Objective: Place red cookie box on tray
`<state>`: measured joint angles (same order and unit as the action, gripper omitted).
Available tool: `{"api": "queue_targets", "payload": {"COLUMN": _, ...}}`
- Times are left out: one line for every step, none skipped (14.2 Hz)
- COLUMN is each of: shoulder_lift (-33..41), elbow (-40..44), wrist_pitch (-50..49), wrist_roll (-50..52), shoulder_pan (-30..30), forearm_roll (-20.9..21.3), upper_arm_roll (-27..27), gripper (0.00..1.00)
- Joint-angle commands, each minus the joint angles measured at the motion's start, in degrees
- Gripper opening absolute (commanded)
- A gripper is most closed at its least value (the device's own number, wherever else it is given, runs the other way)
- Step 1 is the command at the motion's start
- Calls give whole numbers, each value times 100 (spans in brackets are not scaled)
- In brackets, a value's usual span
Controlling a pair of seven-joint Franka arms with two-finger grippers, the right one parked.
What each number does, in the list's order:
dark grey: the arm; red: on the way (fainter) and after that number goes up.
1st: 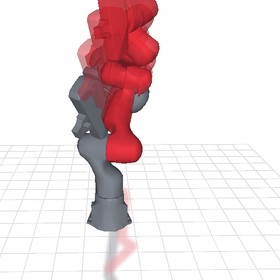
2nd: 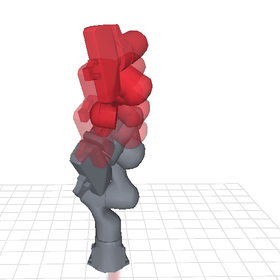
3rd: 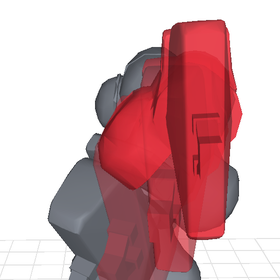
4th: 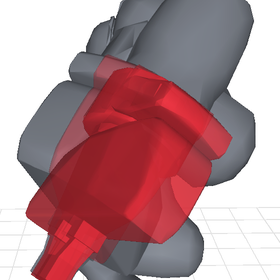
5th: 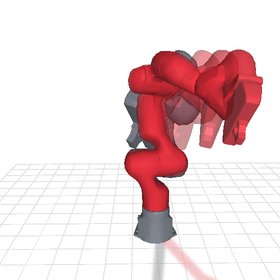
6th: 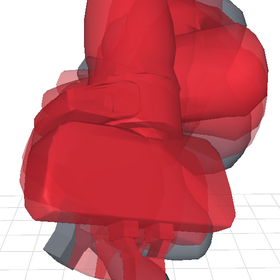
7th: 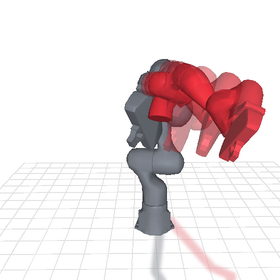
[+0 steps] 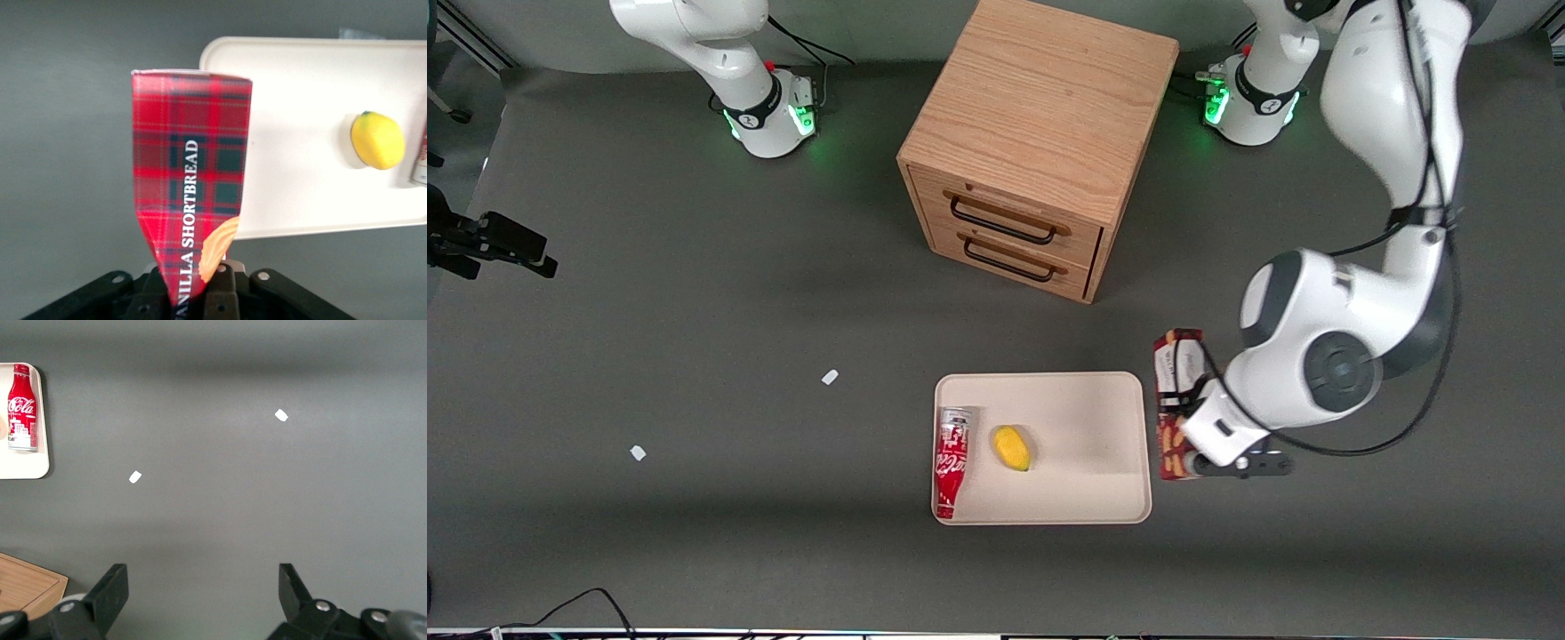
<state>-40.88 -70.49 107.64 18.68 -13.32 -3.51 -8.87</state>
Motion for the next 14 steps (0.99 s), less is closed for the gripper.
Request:
{"api": "queue_targets", "payload": {"shoulder_lift": -542, "elbow": 404, "wrist_pitch": 317, "wrist_roll": 179, "shoulder_pan": -302, "forearm_roll": 122, "upper_arm_roll": 87, "gripper": 0}}
{"api": "queue_targets", "payload": {"shoulder_lift": -709, "elbow": 396, "wrist_pitch": 536, "wrist_roll": 188, "shoulder_pan": -364, "forearm_roll": 131, "upper_arm_roll": 96, "gripper": 0}}
{"api": "queue_targets", "payload": {"shoulder_lift": -832, "elbow": 396, "wrist_pitch": 721, "wrist_roll": 258, "shoulder_pan": -486, "forearm_roll": 183, "upper_arm_roll": 122, "gripper": 0}}
{"api": "queue_targets", "payload": {"shoulder_lift": -929, "elbow": 387, "wrist_pitch": 801, "wrist_roll": 337, "shoulder_pan": -522, "forearm_roll": 288, "upper_arm_roll": 131, "gripper": 0}}
{"api": "queue_targets", "payload": {"shoulder_lift": -983, "elbow": 369, "wrist_pitch": 837, "wrist_roll": 372, "shoulder_pan": -531, "forearm_roll": 376, "upper_arm_roll": 131, "gripper": 0}}
{"api": "queue_targets", "payload": {"shoulder_lift": -1009, "elbow": 369, "wrist_pitch": 846, "wrist_roll": 382, "shoulder_pan": -531, "forearm_roll": 386, "upper_arm_roll": 131, "gripper": 0}}
{"api": "queue_targets", "payload": {"shoulder_lift": -1036, "elbow": 369, "wrist_pitch": 864, "wrist_roll": 399, "shoulder_pan": -531, "forearm_roll": 386, "upper_arm_roll": 140, "gripper": 0}}
{"api": "queue_targets", "payload": {"shoulder_lift": -1053, "elbow": 343, "wrist_pitch": 986, "wrist_roll": 425, "shoulder_pan": -531, "forearm_roll": 394, "upper_arm_roll": 140, "gripper": 0}}
{"api": "queue_targets", "payload": {"shoulder_lift": -1071, "elbow": 308, "wrist_pitch": 1083, "wrist_roll": 452, "shoulder_pan": -531, "forearm_roll": 395, "upper_arm_roll": 140, "gripper": 0}}
{"api": "queue_targets", "payload": {"shoulder_lift": -1088, "elbow": 308, "wrist_pitch": 1101, "wrist_roll": 452, "shoulder_pan": -523, "forearm_roll": 386, "upper_arm_roll": 158, "gripper": 0}}
{"api": "queue_targets", "payload": {"shoulder_lift": -1089, "elbow": 308, "wrist_pitch": 1136, "wrist_roll": 461, "shoulder_pan": -523, "forearm_roll": 386, "upper_arm_roll": 184, "gripper": 0}}
{"api": "queue_targets", "payload": {"shoulder_lift": -1089, "elbow": 299, "wrist_pitch": 1180, "wrist_roll": 461, "shoulder_pan": -514, "forearm_roll": 386, "upper_arm_roll": 184, "gripper": 0}}
{"api": "queue_targets", "payload": {"shoulder_lift": -1089, "elbow": 299, "wrist_pitch": 1189, "wrist_roll": 461, "shoulder_pan": -514, "forearm_roll": 386, "upper_arm_roll": 184, "gripper": 0}}
{"api": "queue_targets", "payload": {"shoulder_lift": -1089, "elbow": 299, "wrist_pitch": 1189, "wrist_roll": 461, "shoulder_pan": -514, "forearm_roll": 377, "upper_arm_roll": 184, "gripper": 0}}
